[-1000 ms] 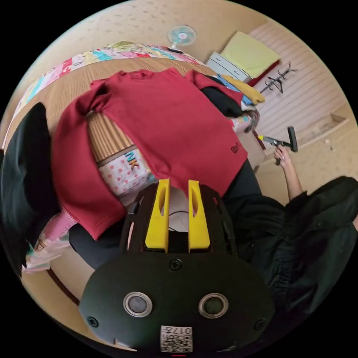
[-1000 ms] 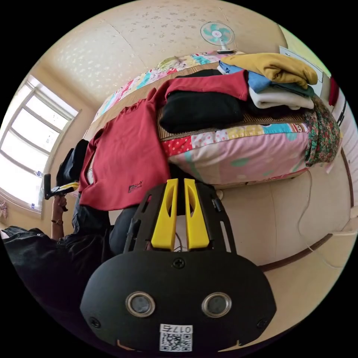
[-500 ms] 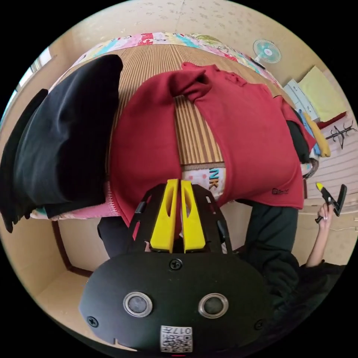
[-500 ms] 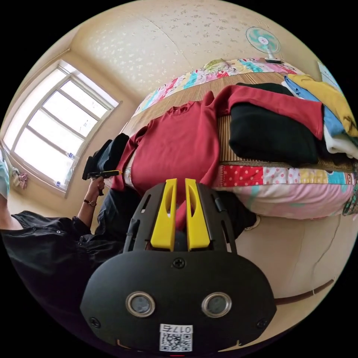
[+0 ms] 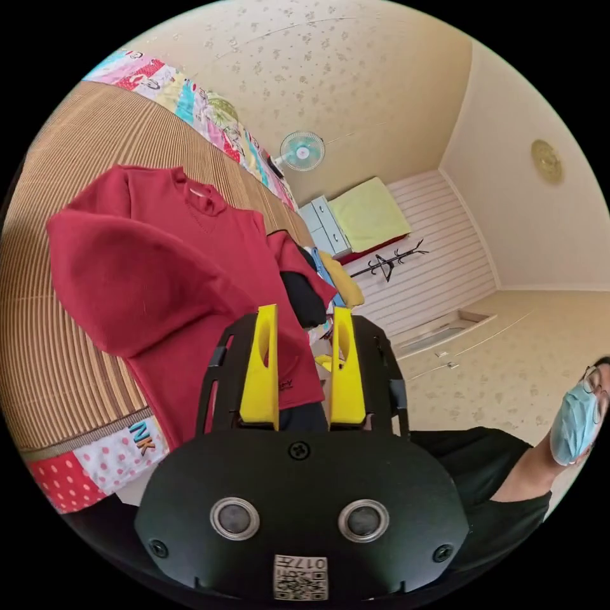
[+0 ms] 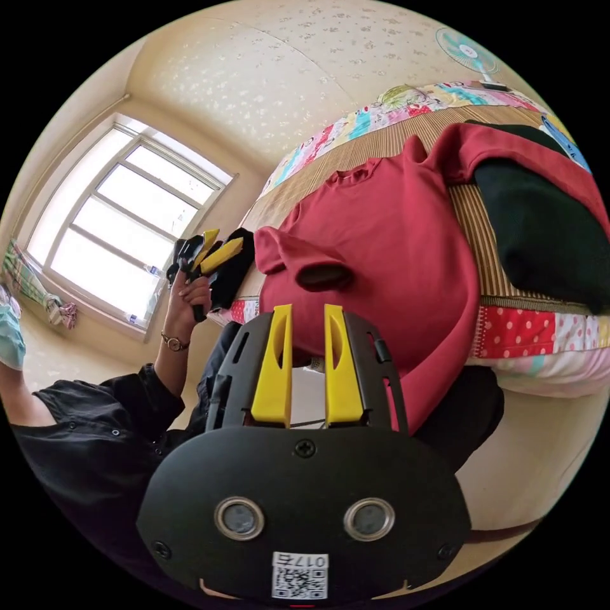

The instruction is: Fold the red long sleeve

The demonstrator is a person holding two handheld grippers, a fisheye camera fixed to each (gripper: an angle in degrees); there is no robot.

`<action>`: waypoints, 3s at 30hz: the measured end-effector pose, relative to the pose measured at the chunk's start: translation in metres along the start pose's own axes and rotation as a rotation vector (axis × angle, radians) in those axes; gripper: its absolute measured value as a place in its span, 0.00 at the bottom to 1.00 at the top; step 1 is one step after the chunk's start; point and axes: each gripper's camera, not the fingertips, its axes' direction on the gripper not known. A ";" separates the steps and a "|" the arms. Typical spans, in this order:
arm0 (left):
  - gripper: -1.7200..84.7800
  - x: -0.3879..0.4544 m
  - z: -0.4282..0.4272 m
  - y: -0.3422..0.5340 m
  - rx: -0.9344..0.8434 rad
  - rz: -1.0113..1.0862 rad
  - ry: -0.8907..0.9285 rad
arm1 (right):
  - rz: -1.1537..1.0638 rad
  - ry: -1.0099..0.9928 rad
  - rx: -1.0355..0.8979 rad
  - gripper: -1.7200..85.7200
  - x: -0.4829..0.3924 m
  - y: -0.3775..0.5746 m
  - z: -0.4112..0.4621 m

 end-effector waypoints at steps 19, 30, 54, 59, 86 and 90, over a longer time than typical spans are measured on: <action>0.08 -0.045 0.009 0.114 0.196 0.200 -0.675 | -0.454 0.471 -0.299 0.11 -0.086 -0.052 0.246; 0.08 -0.075 -0.033 0.086 0.318 0.094 -0.584 | -0.329 0.214 0.170 0.06 -0.053 -0.223 0.099; 0.11 -0.112 -0.065 0.045 0.319 -0.038 -0.448 | -0.383 0.844 -0.180 0.05 -0.061 -0.179 0.363; 0.11 -0.113 -0.069 0.040 0.330 -0.047 -0.444 | -0.381 1.018 -0.034 0.04 -0.103 -0.249 0.342; 0.06 -0.104 -0.055 -0.007 0.198 0.004 -0.472 | -0.695 0.514 -0.364 0.07 -0.181 -0.312 0.554; 0.04 -0.108 -0.071 -0.008 0.225 -0.056 -0.454 | -0.498 0.515 -0.131 0.05 -0.162 -0.320 0.533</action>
